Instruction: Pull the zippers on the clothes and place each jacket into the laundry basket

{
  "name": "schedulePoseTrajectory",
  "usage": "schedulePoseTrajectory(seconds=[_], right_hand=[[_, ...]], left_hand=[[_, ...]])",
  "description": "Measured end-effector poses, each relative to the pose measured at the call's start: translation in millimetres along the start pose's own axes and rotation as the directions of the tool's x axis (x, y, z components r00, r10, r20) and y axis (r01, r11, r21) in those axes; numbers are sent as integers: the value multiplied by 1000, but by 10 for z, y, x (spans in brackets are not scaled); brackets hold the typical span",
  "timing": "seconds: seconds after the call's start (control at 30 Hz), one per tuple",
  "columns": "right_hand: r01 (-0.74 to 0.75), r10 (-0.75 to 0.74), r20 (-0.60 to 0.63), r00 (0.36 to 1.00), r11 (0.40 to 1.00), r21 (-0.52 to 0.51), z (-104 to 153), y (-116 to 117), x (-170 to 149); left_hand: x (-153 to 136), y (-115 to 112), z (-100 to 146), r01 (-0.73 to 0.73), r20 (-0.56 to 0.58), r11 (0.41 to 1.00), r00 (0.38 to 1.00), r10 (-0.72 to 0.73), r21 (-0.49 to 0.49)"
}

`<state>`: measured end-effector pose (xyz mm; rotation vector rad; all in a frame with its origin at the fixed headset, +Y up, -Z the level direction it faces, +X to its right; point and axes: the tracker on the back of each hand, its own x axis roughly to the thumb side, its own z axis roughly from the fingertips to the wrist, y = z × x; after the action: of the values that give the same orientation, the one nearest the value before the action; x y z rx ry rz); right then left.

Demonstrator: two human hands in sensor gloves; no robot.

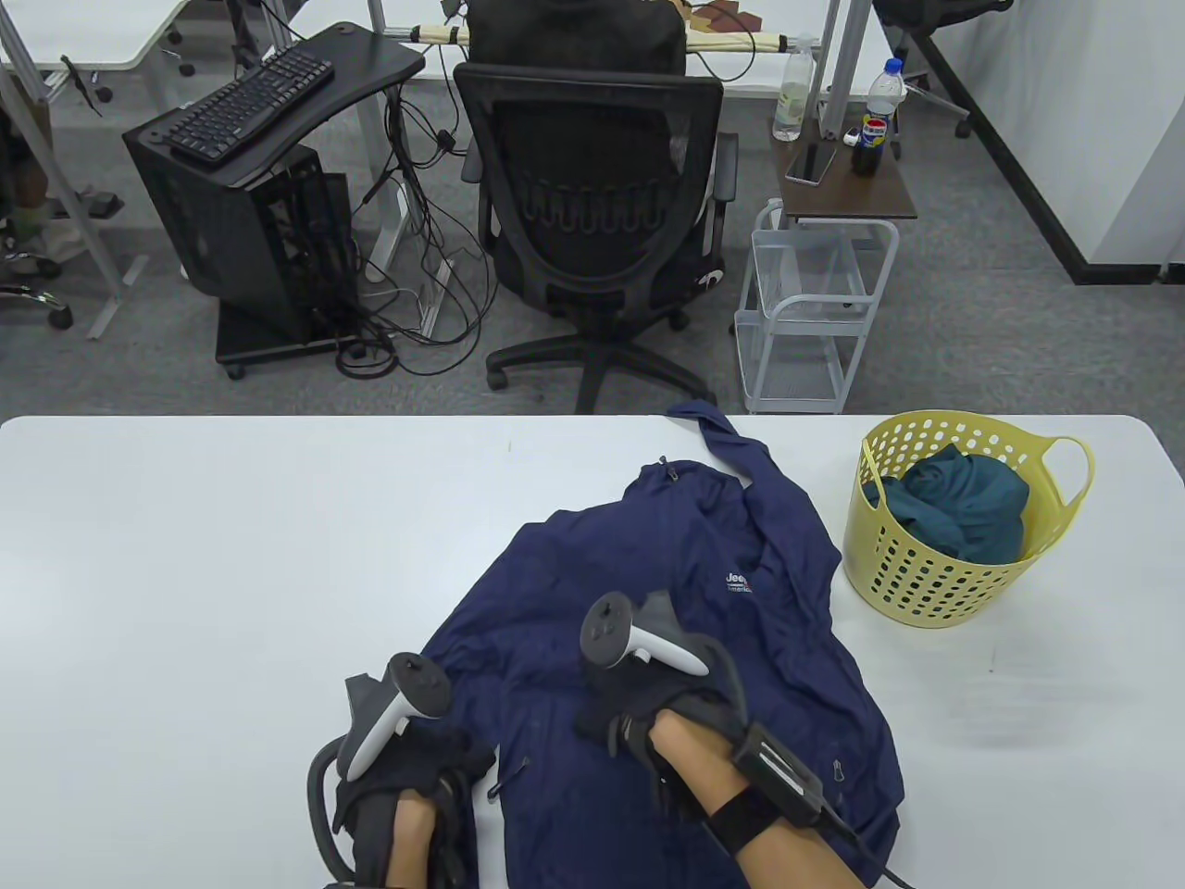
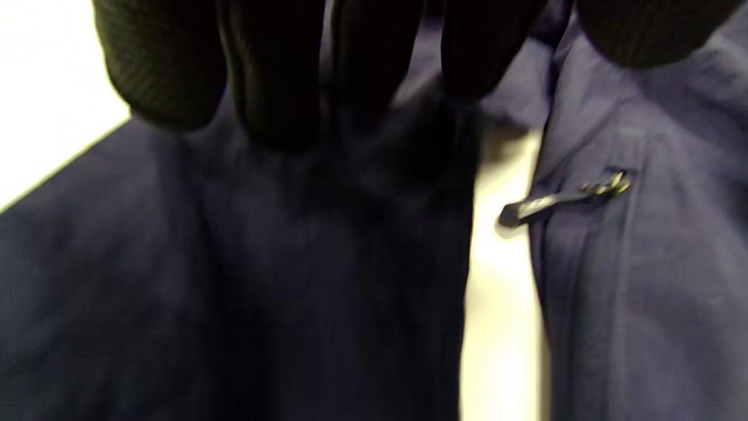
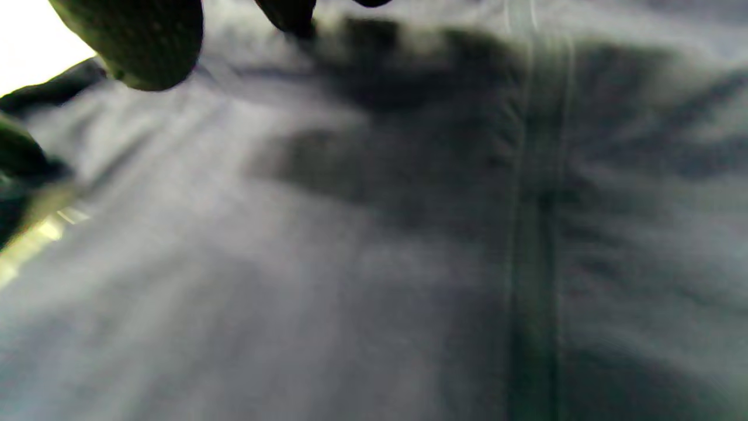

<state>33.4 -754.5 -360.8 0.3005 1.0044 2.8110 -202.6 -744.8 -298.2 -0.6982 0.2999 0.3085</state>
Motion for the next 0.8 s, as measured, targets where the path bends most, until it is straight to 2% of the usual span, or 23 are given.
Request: schedulePoseTrajectory(seconds=[0.1, 0.2, 0.3, 0.47, 0.53, 0.6, 0.7, 0.77, 0.8], right_hand=[[-47, 47, -3, 999, 998, 45, -59, 275, -51], [-125, 125, 12, 992, 991, -43, 11, 402, -67], [-104, 106, 55, 993, 994, -26, 138, 515, -119], [-97, 101, 135, 986, 995, -38, 361, 717, -239], [-113, 117, 152, 981, 993, -34, 437, 768, -238], [-136, 142, 157, 977, 990, -46, 484, 800, -213], [-142, 153, 158, 976, 987, -79, 489, 814, -151], [-94, 119, 210, 970, 988, -126, 485, 794, -104], [-30, 62, 279, 958, 993, -117, 487, 771, -91]], left_hand=[[-32, -36, -77, 11, -34, 1000, 999, -11, 0], [-138, -42, -204, -11, -91, 1000, 996, 10, -12], [-368, -32, -394, -88, -178, 996, 981, 83, -24], [-793, 58, -555, -260, -260, 953, 920, 294, 156], [-861, 91, -552, -263, -288, 940, 903, 319, 217], [-823, 122, -504, -212, -292, 940, 912, 289, 269], [-601, 184, -315, -176, -243, 929, 934, 262, 324], [-387, 223, -129, -120, -199, 913, 957, 211, 391], [-248, 233, -11, -77, -168, 902, 972, 162, 426]])
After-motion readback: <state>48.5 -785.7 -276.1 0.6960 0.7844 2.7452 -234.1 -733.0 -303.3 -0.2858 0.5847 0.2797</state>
